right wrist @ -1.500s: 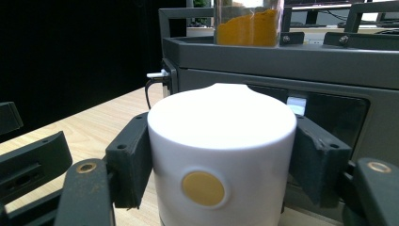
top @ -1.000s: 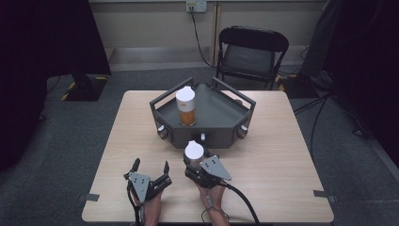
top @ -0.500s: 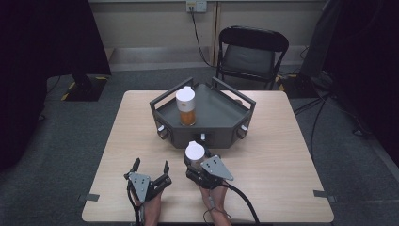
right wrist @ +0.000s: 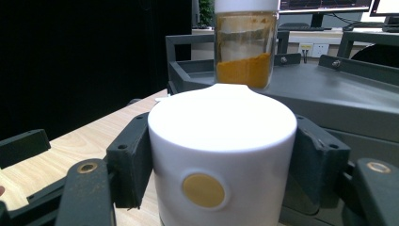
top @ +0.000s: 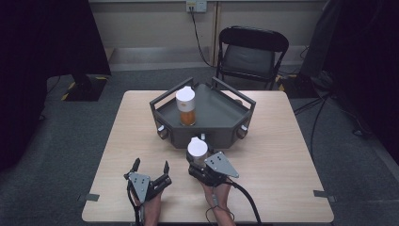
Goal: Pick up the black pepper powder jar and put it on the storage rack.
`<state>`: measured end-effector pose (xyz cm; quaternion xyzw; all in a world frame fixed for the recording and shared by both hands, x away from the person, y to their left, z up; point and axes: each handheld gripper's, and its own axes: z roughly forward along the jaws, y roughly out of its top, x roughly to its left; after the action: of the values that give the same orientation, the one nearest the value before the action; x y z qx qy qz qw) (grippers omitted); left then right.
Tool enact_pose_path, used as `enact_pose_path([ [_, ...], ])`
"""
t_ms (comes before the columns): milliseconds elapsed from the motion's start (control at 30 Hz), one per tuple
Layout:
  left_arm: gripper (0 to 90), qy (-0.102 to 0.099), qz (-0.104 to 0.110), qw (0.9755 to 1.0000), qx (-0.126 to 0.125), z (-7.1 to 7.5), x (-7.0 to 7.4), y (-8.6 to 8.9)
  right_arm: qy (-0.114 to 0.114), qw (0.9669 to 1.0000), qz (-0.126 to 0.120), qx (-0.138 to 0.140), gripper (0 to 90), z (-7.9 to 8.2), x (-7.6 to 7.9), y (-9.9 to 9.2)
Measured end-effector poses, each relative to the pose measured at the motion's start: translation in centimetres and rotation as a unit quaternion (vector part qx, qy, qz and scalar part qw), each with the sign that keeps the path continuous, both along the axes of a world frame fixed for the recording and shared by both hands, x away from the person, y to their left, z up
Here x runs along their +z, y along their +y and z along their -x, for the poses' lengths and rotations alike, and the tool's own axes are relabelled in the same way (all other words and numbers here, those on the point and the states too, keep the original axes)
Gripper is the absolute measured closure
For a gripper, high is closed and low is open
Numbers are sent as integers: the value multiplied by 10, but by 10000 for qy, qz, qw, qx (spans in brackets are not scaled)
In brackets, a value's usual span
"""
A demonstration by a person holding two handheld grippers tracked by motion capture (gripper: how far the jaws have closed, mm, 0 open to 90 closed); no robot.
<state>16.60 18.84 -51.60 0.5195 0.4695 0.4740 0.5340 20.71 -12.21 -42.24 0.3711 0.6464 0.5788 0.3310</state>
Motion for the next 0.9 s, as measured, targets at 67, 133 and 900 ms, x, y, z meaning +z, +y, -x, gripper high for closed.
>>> enact_pose_path([
  [67, 14, 2, 1, 10000, 1, 0, 0, 0, 10, 10000, 0, 1, 306, -1, 3, 0],
  [133, 17, 1, 0, 10000, 2, 0, 0, 0, 3, 10000, 12, -2, 306, -2, 6, 0],
  [900, 16, 1, 1, 10000, 3, 0, 0, 0, -187, 9998, 5, -7, 306, -14, 46, -10],
])
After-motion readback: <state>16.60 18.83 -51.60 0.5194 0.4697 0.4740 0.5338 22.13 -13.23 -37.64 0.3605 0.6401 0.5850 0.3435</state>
